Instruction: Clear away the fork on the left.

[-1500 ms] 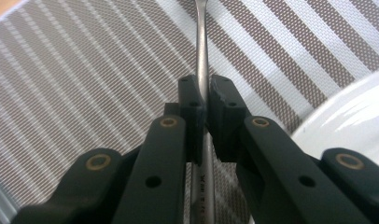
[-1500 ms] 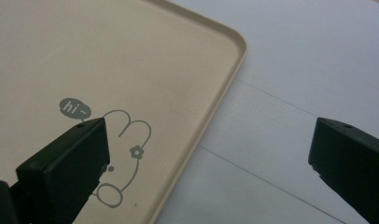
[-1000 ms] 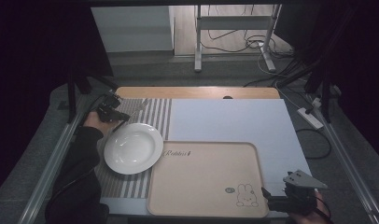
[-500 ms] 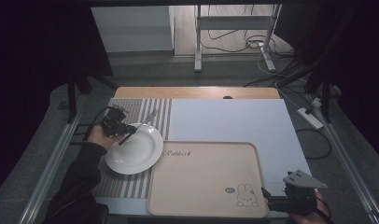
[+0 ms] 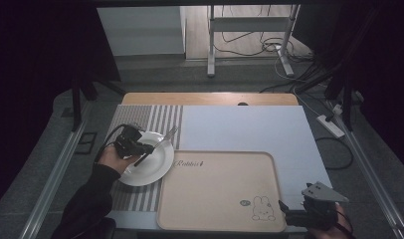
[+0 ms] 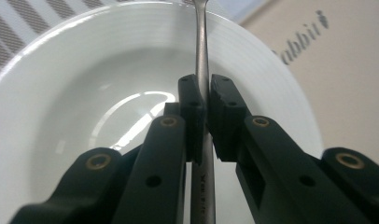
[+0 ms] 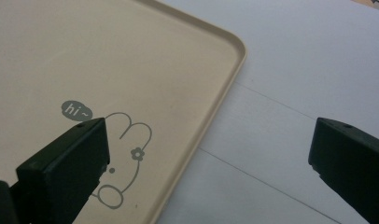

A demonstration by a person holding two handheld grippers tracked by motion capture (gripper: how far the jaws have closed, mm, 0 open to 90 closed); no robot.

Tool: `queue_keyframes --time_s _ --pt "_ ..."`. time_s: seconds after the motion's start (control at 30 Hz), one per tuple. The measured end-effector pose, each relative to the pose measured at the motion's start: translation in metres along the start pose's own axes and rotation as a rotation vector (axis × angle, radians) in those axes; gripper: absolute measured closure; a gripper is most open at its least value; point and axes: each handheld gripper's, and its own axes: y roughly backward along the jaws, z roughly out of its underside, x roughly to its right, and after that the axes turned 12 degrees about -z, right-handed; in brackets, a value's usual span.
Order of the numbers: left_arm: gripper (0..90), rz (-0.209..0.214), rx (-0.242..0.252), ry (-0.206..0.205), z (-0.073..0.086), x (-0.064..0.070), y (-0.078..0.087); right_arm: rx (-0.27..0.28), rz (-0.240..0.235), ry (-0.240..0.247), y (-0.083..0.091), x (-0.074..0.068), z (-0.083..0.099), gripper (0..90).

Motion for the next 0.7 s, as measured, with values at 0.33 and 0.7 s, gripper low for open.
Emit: queue_keyframes --time_s 0.33,0.7 --pt "83.5 0.051 0.007 -0.015 0.006 0.029 0.004 0.003 0.000 0.005 0.000 0.000 0.000 0.0" --pt "83.5 0.062 -0.009 -0.057 0.009 0.063 0.002 0.001 0.005 0.011 0.000 -0.001 0.000 0.0"
